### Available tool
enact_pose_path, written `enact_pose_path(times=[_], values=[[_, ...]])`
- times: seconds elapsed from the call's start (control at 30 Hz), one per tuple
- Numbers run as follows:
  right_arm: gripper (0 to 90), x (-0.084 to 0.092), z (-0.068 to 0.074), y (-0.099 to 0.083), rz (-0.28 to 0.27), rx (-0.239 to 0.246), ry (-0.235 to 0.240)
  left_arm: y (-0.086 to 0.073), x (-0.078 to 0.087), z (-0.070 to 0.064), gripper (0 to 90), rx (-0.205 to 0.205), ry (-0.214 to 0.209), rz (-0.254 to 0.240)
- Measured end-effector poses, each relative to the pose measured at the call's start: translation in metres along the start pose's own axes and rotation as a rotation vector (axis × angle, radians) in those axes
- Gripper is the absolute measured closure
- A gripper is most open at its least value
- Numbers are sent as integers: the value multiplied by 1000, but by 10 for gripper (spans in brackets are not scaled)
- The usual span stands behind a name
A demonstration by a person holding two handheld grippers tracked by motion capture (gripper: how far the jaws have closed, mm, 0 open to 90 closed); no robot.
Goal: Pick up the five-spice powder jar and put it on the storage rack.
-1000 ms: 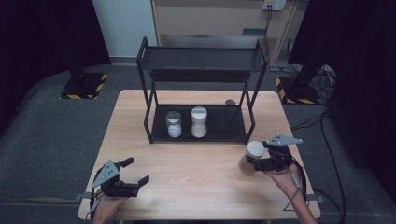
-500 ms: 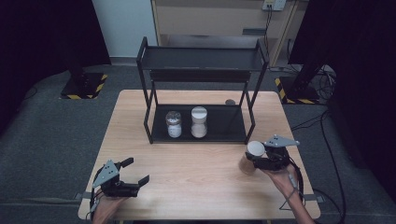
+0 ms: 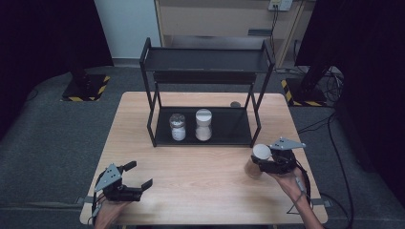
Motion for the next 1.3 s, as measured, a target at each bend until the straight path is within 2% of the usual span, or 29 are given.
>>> enact_pose_path(times=[0.2, 0.33, 0.47, 0.6, 0.7, 0.93, 1.3], values=[[342, 7, -3, 7, -5, 13, 16, 0, 0, 0, 14, -1, 0, 1], [342, 14, -2, 17, -4, 42, 21, 0, 0, 0, 14, -1, 0, 1], [342, 19, -4, 29, 2, 59, 60, 0, 0, 0, 14, -2, 1, 2], [342, 23, -1, 40, 3, 92, 65, 0, 0, 0, 14, 1, -1, 2], [342, 24, 0, 48, 4, 105, 86, 0, 0, 0, 14, 1, -2, 1], [342, 22, 7, 68, 18, 159, 110, 0, -1, 1, 14, 7, -6, 1], [342, 8, 13, 98, 29, 187, 123, -1, -1, 1, 14, 9, -8, 0]])
Point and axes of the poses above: each handheld gripper's, and its own axes: x roughly backward along the jaws, y roughly out of its top, z roughly to its left, the point moved 10 cm from there along -x, roughly forward along the jaws, and after that the axes turned 14 degrees about z, right-handed, at the moved point
